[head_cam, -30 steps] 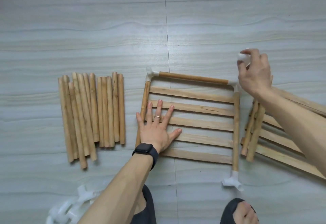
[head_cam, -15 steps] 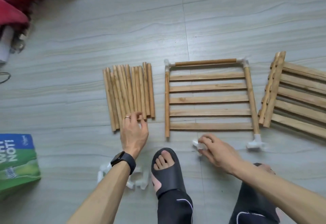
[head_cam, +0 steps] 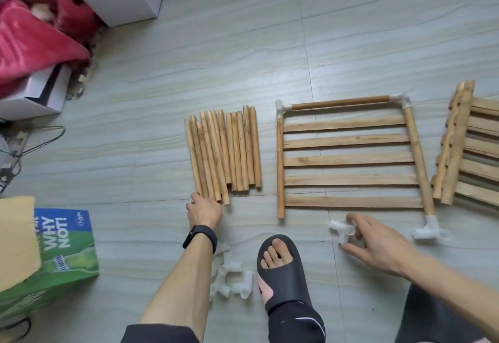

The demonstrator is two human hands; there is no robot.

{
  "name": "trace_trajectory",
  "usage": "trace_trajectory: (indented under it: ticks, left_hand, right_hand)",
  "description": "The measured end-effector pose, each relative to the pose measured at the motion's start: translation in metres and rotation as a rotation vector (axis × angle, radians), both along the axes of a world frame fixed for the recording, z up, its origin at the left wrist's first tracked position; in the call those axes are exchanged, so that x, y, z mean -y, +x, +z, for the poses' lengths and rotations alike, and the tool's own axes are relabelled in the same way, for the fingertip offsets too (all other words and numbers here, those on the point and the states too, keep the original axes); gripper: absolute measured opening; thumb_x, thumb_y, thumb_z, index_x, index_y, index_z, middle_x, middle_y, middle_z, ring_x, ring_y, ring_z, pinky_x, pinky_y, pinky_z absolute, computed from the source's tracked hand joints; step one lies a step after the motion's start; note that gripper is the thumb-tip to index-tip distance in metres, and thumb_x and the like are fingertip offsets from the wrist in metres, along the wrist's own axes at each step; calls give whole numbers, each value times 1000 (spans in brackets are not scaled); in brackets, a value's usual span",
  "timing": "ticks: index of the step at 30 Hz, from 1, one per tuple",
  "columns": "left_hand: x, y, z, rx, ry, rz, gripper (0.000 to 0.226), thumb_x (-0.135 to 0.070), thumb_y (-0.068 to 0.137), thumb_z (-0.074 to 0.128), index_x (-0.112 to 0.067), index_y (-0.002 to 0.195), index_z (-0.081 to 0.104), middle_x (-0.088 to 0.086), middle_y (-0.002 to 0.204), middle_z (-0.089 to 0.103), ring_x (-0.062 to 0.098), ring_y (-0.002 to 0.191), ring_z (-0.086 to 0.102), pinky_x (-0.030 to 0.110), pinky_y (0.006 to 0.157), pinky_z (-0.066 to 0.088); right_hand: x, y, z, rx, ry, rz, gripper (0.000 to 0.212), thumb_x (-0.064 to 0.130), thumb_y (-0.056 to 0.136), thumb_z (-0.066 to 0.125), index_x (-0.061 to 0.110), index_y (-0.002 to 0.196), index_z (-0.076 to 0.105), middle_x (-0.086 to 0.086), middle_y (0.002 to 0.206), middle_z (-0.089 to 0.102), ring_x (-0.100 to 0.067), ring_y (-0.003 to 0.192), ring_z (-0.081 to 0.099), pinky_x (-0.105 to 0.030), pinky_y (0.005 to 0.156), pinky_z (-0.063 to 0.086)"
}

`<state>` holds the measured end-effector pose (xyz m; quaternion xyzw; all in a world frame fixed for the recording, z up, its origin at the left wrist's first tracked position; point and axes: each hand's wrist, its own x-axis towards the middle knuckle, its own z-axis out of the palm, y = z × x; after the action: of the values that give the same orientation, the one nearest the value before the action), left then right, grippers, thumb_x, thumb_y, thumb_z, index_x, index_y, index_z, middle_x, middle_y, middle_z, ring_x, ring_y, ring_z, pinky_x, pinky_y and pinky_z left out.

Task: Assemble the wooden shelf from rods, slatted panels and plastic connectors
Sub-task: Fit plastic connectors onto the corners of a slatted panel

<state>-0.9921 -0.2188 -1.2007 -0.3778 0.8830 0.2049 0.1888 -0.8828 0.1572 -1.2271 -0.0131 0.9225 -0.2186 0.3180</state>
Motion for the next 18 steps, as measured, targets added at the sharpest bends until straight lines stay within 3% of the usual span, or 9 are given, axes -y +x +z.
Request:
trace_trajectory:
  ticks: [4, 7, 12, 15, 18]
  left_hand:
    - [16, -9, -14, 6, -61, 21, 46, -34, 106, 40, -6, 142, 39, 27, 143, 44, 44, 131, 44, 50, 105, 39]
    - [21, -13, -20, -27, -27, 88, 44, -37, 106, 42, -3, 131, 53, 26, 136, 49, 46, 121, 51, 51, 103, 44]
    - [5, -27, 0, -306, 8, 261, 42, -34, 108, 37, -2, 129, 56, 25, 135, 50, 43, 118, 53, 43, 101, 40]
    - [-22, -30, 15, -487, 64, 137, 39, -33, 110, 34, -4, 126, 54, 20, 124, 61, 37, 116, 56, 39, 95, 41]
    - [-61, -20, 26, -603, 152, -155, 38, -39, 109, 32, -12, 125, 53, 2, 99, 63, 5, 98, 57, 19, 79, 43]
  right_hand:
    - [-2, 4, -4, 23, -70, -13, 82, 64, 85, 64, 29, 149, 27, 13, 123, 50, -4, 89, 50, -22, 81, 42]
    - [-9, 11, -4, 38, -131, -74, 85, 61, 83, 67, 31, 149, 23, 22, 109, 47, -2, 82, 54, -23, 78, 45]
    - [-13, 24, -4, 38, -203, -199, 71, 63, 86, 64, 37, 142, 29, 19, 103, 57, 0, 81, 61, -21, 76, 46]
    - [0, 18, -3, 11, -231, -215, 51, 55, 95, 58, 35, 138, 40, 22, 97, 63, 4, 81, 59, -22, 78, 45]
    - [20, 4, 1, 52, -286, -225, 49, 41, 97, 60, 34, 141, 42, 16, 112, 68, -6, 92, 63, -25, 85, 45]
